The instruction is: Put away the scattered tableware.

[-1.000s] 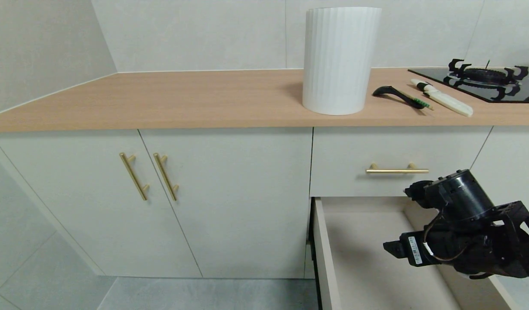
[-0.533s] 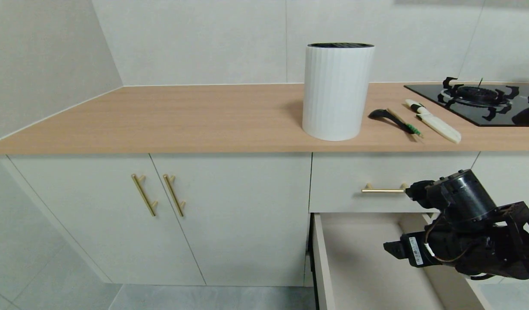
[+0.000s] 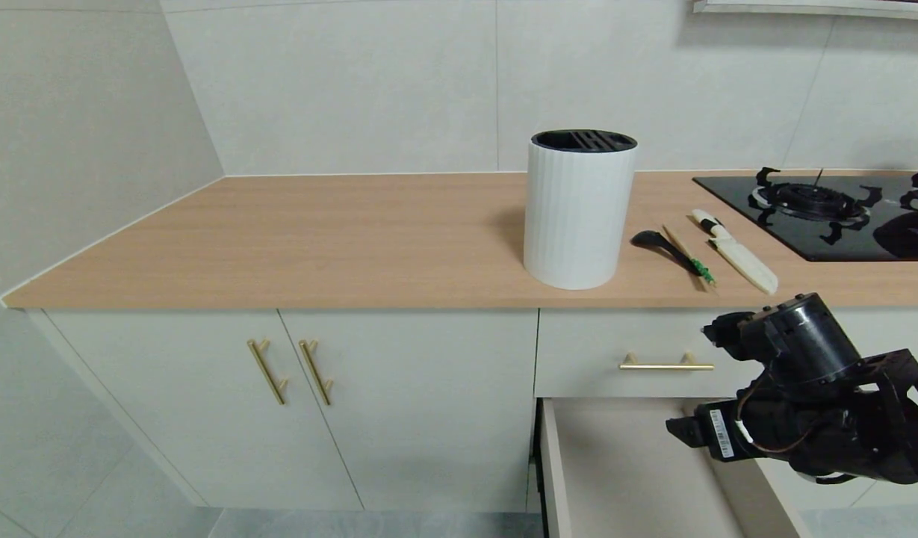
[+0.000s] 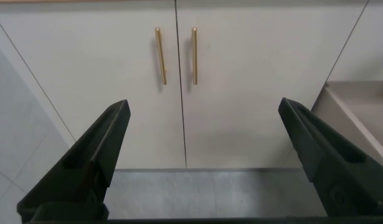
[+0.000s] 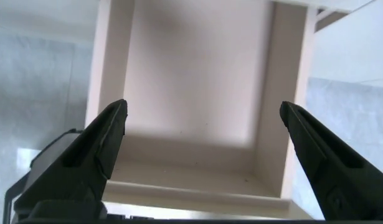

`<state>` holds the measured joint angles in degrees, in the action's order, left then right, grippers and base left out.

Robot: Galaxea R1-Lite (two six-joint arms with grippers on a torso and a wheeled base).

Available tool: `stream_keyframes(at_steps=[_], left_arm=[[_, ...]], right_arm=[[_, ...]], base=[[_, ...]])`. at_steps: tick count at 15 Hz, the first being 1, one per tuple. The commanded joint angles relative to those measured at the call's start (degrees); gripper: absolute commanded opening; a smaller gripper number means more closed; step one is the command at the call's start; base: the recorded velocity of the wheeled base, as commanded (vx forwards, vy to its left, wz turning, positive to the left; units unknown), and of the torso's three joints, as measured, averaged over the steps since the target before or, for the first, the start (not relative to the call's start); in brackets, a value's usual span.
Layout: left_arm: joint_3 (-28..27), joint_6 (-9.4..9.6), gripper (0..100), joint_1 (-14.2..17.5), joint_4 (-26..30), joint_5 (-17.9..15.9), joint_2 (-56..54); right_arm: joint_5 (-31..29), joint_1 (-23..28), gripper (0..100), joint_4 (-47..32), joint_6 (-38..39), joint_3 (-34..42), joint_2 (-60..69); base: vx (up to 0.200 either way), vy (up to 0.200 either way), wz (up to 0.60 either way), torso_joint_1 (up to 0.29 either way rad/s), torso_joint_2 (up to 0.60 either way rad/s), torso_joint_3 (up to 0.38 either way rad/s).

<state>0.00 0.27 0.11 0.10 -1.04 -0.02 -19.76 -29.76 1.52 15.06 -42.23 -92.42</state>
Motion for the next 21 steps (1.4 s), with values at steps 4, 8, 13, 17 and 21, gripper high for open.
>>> stream_keyframes(at_steps=[4, 8, 13, 17, 21], left_arm=[[0.0, 0.0, 100, 0.07, -0.01, -0.02, 0.02], [0.0, 0.0, 100, -0.02, -0.01, -0.02, 0.02], [0.0, 0.0, 100, 0.07, -0.01, -0.02, 0.02], [0.0, 0.0, 100, 0.07, -0.01, -0.02, 0.02], [0.0, 0.0, 100, 0.07, -0.01, 0.07, 0.02]], right_arm=[[-1.24, -0.92, 100, 6.12, -4.51, -2.95, 0.66], [-0.37, 4.09, 100, 6.3, -7.06, -14.72, 0.57], [-0.19, 4.44, 100, 6.83, -1.26, -18.5, -1.54], [-0.19, 8.84, 100, 6.91, -1.17, -21.14, -5.58], [-0.19, 12.88, 100, 7.53, 0.5, -25.27, -12.7]], base=[[0.0, 0.0, 0.0, 0.022, -0.05, -0.034], [0.0, 0.0, 0.0, 0.0, 0.0, 0.0], [0.0, 0.0, 0.0, 0.0, 0.0, 0.0], [0.0, 0.0, 0.0, 0.0, 0.0, 0.0], [0.0, 0.0, 0.0, 0.0, 0.0, 0.0]])
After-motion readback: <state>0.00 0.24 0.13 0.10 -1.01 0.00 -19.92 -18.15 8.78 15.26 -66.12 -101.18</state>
